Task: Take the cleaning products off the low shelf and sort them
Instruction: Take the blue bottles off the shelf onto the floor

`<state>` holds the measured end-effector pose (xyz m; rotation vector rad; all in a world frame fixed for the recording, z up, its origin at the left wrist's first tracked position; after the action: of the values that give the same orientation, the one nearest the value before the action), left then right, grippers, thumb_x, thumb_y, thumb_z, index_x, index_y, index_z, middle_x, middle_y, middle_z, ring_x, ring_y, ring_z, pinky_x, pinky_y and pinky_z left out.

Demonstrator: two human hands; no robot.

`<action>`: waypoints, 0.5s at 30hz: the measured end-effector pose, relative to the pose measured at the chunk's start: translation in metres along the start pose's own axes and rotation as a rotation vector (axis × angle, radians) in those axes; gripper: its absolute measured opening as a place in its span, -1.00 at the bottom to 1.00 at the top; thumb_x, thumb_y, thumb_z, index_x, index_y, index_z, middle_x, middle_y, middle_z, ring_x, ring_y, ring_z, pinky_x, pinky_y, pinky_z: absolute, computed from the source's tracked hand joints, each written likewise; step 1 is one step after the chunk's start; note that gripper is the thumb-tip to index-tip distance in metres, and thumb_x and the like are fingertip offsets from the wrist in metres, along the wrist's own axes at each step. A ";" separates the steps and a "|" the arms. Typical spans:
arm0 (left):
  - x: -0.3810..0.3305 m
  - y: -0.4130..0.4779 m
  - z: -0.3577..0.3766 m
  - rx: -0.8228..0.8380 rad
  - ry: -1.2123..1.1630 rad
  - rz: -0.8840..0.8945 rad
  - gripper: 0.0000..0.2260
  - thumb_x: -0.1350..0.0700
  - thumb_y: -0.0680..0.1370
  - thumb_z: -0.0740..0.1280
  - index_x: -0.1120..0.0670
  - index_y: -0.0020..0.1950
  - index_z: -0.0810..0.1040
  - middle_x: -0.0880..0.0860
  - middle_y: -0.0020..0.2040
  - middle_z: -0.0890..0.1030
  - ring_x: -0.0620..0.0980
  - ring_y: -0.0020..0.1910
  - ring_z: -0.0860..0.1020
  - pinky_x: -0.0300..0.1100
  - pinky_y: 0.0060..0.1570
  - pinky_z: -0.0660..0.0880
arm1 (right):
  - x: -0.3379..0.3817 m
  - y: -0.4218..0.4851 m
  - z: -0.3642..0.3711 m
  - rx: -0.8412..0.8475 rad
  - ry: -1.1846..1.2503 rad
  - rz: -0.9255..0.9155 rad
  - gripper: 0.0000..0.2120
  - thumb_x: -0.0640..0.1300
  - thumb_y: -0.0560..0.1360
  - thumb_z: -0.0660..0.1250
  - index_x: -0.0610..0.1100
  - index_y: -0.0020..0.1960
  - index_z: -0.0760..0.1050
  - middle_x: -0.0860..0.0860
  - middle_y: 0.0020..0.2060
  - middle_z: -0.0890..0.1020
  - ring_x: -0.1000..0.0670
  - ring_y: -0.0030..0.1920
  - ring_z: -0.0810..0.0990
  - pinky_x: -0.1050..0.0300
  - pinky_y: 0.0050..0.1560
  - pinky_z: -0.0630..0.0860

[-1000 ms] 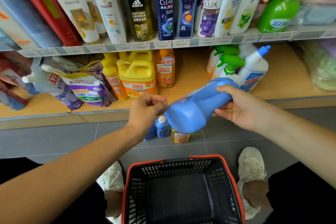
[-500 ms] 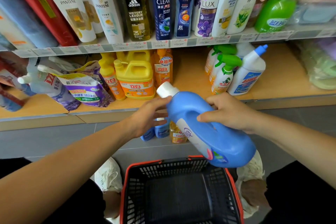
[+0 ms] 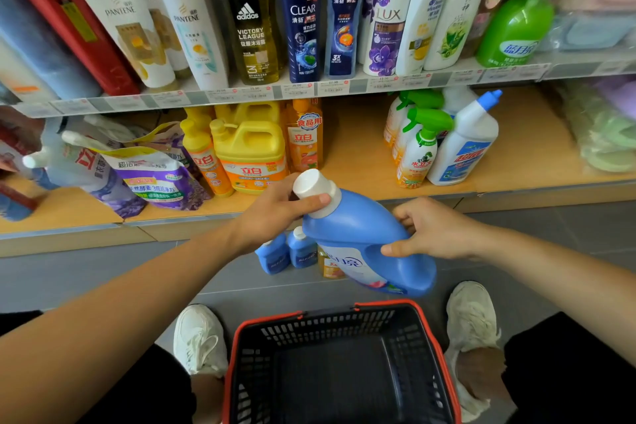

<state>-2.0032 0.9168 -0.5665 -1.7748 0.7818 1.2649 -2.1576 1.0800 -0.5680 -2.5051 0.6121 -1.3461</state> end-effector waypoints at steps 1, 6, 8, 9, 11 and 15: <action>-0.008 0.003 0.000 0.003 0.062 0.037 -0.64 -0.01 0.53 0.43 0.15 0.24 0.55 0.19 0.16 0.65 0.10 0.17 0.62 0.11 0.24 0.55 | -0.002 0.002 -0.005 -0.012 -0.006 0.000 -0.71 -0.11 0.39 0.60 -0.27 -0.02 0.63 -0.14 -0.08 0.74 -0.25 0.01 0.69 -0.33 0.08 0.57; -0.049 0.030 -0.013 -0.099 0.275 0.169 -0.67 -0.02 0.48 0.51 0.11 0.15 0.61 0.11 -0.02 0.65 0.10 0.01 0.62 0.22 0.06 0.58 | -0.005 0.014 -0.039 -0.182 0.017 -0.040 -0.74 -0.19 0.37 0.61 -0.21 0.01 0.64 -0.09 -0.09 0.75 -0.15 -0.01 0.72 -0.29 0.08 0.59; -0.063 0.044 -0.018 -0.148 0.329 0.248 -0.68 0.03 0.49 0.53 0.14 0.16 0.61 0.14 -0.02 0.65 0.18 0.04 0.62 0.27 0.03 0.57 | -0.003 0.021 -0.053 -0.250 -0.003 -0.072 -0.74 -0.21 0.36 0.61 -0.22 0.00 0.65 -0.10 -0.10 0.75 -0.14 -0.01 0.72 -0.27 0.06 0.60; -0.069 0.052 -0.020 -0.171 0.340 0.274 -0.68 0.05 0.49 0.54 0.15 0.17 0.61 0.17 0.00 0.65 0.22 0.05 0.62 0.26 0.03 0.58 | -0.002 0.026 -0.060 -0.279 -0.023 -0.089 -0.75 -0.21 0.36 0.61 -0.23 0.00 0.66 -0.10 -0.10 0.75 -0.13 -0.01 0.72 -0.26 0.04 0.60; -0.077 0.066 -0.022 -0.225 0.375 0.311 -0.65 0.06 0.49 0.54 0.16 0.20 0.60 0.16 0.04 0.66 0.20 0.07 0.61 0.21 0.05 0.57 | -0.002 0.038 -0.073 -0.338 -0.071 -0.113 -0.74 -0.20 0.36 0.61 -0.26 -0.02 0.65 -0.16 -0.12 0.74 -0.17 -0.02 0.71 -0.26 0.02 0.59; -0.078 0.092 -0.024 -0.343 0.510 0.358 -0.62 0.00 0.49 0.53 0.09 0.24 0.57 0.06 0.12 0.64 0.10 0.11 0.56 0.03 0.06 0.53 | -0.011 0.071 -0.087 -0.412 -0.142 -0.114 -0.72 -0.20 0.35 0.61 -0.32 -0.06 0.63 -0.28 -0.15 0.70 -0.29 -0.05 0.67 -0.27 -0.03 0.57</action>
<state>-2.0931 0.8534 -0.5111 -2.3623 1.2733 1.2349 -2.2535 1.0211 -0.5555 -2.9719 0.7940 -1.1588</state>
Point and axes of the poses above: each hand's wrist, its own y-axis towards the middle knuckle, its own z-axis out of the palm, x = y × z, the point moved 7 cm from there along y, towards the middle knuckle
